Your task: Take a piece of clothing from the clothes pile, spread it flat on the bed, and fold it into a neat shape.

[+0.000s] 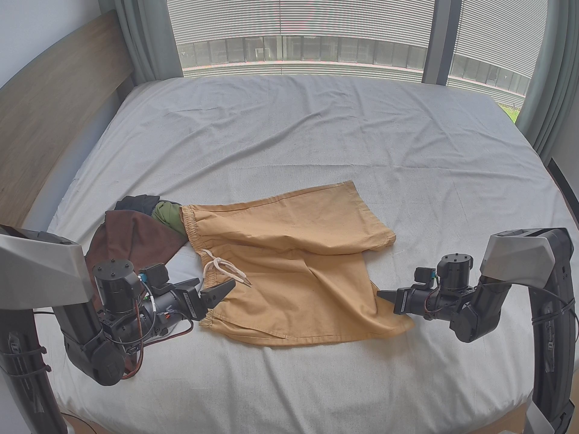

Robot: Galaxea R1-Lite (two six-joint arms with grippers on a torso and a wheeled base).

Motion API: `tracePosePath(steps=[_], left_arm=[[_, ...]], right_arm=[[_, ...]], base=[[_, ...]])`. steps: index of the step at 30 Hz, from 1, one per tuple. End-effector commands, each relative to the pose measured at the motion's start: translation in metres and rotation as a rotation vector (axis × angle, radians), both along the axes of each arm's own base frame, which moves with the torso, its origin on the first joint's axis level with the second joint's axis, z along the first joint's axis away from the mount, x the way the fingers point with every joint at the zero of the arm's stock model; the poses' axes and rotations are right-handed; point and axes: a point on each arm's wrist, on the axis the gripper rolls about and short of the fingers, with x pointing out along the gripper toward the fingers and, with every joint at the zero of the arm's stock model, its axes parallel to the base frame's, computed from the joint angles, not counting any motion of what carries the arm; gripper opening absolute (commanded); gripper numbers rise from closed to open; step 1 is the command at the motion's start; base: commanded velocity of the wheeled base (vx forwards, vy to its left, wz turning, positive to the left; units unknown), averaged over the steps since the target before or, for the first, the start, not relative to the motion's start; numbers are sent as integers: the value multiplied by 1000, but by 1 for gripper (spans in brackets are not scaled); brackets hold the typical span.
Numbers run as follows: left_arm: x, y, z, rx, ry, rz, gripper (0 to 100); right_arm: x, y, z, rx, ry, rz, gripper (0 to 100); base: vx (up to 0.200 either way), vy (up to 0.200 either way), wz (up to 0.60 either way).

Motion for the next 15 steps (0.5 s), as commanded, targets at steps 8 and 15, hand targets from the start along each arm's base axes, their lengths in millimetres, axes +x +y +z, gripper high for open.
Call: tracePosePath(steps=[8, 15], left_arm=[[-1, -2, -3, 2, 13, -8, 100], [-1, -2, -5, 6, 21, -8, 100]], right_arm=[[-3, -14, 25, 8, -48, -35, 0], [-18, -20, 32, -13, -44, -80, 0]], base=[[0, 0, 0], [0, 0, 0]])
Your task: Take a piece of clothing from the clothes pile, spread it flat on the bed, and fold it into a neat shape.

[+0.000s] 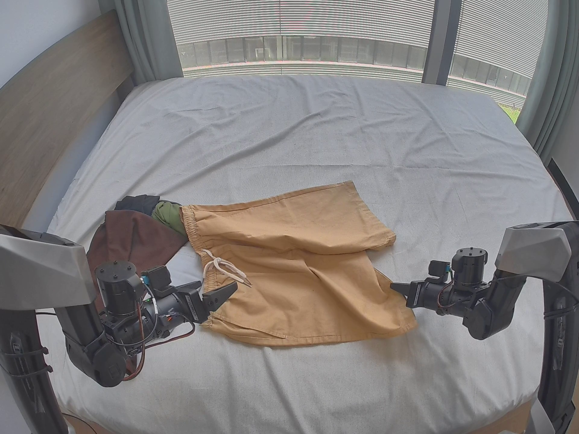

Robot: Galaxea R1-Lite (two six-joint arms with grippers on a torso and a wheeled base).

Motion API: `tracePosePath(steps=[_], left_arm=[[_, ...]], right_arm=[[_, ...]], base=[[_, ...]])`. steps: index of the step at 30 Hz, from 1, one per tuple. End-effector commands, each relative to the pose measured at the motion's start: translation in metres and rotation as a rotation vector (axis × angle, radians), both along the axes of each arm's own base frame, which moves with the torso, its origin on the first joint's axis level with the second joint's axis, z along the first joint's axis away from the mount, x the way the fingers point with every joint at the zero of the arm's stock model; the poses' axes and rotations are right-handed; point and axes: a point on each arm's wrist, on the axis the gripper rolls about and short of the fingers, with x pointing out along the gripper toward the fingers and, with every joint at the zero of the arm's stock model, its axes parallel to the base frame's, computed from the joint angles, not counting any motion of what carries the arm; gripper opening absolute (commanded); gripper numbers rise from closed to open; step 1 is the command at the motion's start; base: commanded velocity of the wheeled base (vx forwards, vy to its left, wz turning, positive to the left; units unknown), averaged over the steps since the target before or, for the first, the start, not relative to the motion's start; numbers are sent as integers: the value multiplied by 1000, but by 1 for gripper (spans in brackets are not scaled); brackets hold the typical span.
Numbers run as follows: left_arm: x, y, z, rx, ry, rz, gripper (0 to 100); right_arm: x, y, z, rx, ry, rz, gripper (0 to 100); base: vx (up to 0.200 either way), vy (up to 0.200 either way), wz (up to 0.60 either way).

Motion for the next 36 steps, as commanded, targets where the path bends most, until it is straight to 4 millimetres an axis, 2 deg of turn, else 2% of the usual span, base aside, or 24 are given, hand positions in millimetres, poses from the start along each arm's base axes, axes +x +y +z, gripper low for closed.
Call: tracePosePath(steps=[1, 7, 16, 25, 31, 36], left_arm=[[0, 0, -2, 3, 9, -1, 100], [0, 0, -5, 6, 18, 1, 100], [0, 0, -9, 10, 29, 0, 100], [0, 0, -10, 12, 33, 2, 100], [-1, 0, -9, 12, 31, 0, 100], [0, 0, -9, 11, 30, 0, 100]], right_arm=[[-9, -4, 9, -4, -14, -18, 0], [-13, -11, 8, -13, -23, -55, 0], [-30, -29, 2, -26, -7, -122, 0], [-36, -27, -15, -49, -17, -152, 0], [-29, -27, -13, -40, -37, -152, 0], [-9, -26, -7, -11, -90, -165, 0]], base=[[0, 0, 0], [0, 0, 0], [0, 0, 0], [0, 0, 0], [0, 0, 0], [0, 0, 0]])
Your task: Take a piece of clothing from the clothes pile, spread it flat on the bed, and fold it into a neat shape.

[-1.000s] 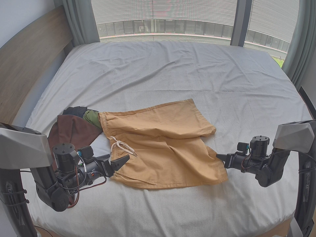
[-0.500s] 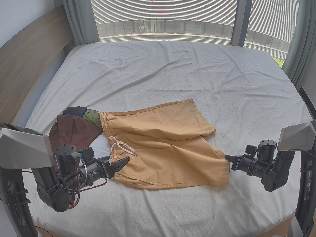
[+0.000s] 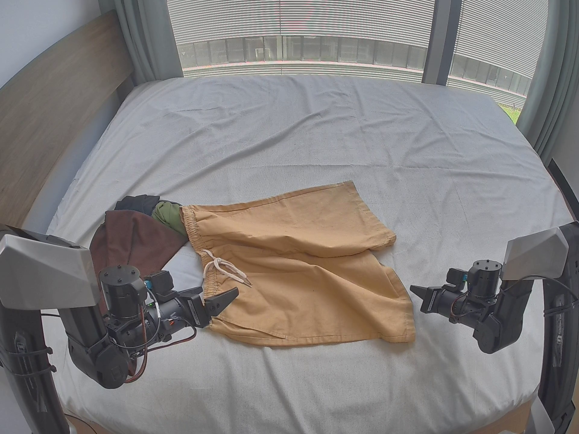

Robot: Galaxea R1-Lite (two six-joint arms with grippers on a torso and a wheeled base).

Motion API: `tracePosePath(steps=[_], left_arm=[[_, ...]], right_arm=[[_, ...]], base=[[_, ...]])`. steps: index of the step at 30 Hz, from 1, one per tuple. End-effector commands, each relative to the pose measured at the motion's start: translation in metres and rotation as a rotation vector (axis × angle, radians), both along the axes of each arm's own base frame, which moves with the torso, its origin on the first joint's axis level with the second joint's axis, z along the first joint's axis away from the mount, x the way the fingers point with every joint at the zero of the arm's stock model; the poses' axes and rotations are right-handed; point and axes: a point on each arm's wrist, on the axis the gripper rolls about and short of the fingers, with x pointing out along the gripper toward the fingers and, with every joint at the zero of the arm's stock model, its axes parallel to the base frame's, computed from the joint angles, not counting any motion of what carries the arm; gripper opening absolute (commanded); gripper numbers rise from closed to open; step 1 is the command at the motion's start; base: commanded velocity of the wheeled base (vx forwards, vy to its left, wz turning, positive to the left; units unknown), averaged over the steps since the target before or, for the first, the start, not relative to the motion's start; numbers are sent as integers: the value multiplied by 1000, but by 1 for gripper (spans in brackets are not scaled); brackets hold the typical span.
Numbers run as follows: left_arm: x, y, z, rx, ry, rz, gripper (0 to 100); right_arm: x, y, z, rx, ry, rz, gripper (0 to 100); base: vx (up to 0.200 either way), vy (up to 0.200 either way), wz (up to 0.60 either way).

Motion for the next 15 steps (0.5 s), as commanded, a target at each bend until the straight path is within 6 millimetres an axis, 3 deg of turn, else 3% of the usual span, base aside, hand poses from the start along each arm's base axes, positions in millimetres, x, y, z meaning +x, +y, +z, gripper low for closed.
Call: tracePosePath(steps=[1, 4, 5, 15], left_arm=[[0, 0, 0, 0, 1, -1, 100], [0, -1, 0, -1, 0, -4, 100], [0, -1, 0, -1, 0, -4, 100], [0, -2, 0, -1, 0, -7, 100]], right_arm=[[17, 1, 2, 15, -32, -6, 0], [27, 4, 3, 18, -36, 3, 0], [31, 4, 3, 18, -42, 3, 100], [53, 10, 5, 22, -64, 12, 100]], base=[[0, 0, 0], [0, 0, 0], [0, 0, 0], [0, 0, 0]])
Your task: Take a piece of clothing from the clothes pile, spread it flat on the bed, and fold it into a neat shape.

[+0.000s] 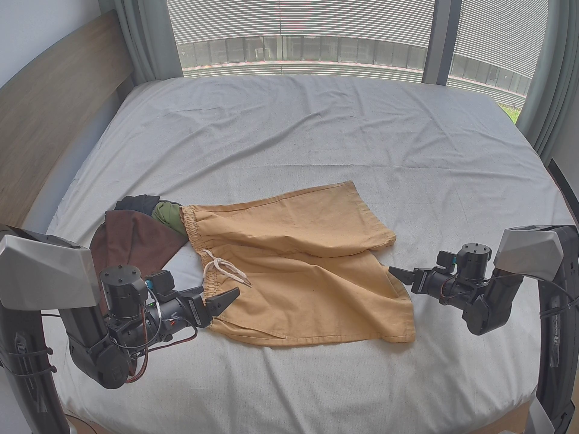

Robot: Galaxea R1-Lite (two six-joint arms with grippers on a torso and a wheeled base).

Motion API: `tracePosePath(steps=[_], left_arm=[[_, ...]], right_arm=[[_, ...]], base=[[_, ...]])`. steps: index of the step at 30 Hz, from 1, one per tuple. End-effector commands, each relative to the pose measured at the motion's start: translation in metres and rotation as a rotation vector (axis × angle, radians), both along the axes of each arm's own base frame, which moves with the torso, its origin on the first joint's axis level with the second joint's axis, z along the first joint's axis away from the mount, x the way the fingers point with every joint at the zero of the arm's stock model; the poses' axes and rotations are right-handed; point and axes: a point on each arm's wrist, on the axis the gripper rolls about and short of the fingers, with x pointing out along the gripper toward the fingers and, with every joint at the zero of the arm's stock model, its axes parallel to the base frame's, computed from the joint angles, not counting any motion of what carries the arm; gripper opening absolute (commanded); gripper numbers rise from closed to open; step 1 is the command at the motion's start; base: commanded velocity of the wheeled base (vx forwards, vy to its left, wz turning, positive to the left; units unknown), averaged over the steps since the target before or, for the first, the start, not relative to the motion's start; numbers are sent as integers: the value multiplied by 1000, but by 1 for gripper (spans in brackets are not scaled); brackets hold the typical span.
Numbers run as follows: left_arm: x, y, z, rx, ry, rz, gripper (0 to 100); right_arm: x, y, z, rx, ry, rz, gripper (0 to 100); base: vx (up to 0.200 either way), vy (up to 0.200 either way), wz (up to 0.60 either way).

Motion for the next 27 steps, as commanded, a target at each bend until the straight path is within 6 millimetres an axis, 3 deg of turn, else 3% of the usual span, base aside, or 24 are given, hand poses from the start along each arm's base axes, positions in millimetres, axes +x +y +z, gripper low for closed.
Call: tracePosePath(steps=[1, 19, 20, 27], left_arm=[[0, -1, 0, 0, 1, -3, 100], [0, -1, 0, -1, 0, -3, 100], [0, -1, 0, -2, 0, -3, 100], [0, -1, -1, -1, 3, -3, 100]], right_arm=[[7, 2, 0, 3, -17, 3, 100], [8, 22, -7, 31, 12, 46, 100], [8, 22, -7, 30, 13, 45, 0], [7, 21, -11, 34, 25, 41, 0]], base=[[0, 0, 0], [0, 0, 0], [0, 0, 0], [0, 0, 0]])
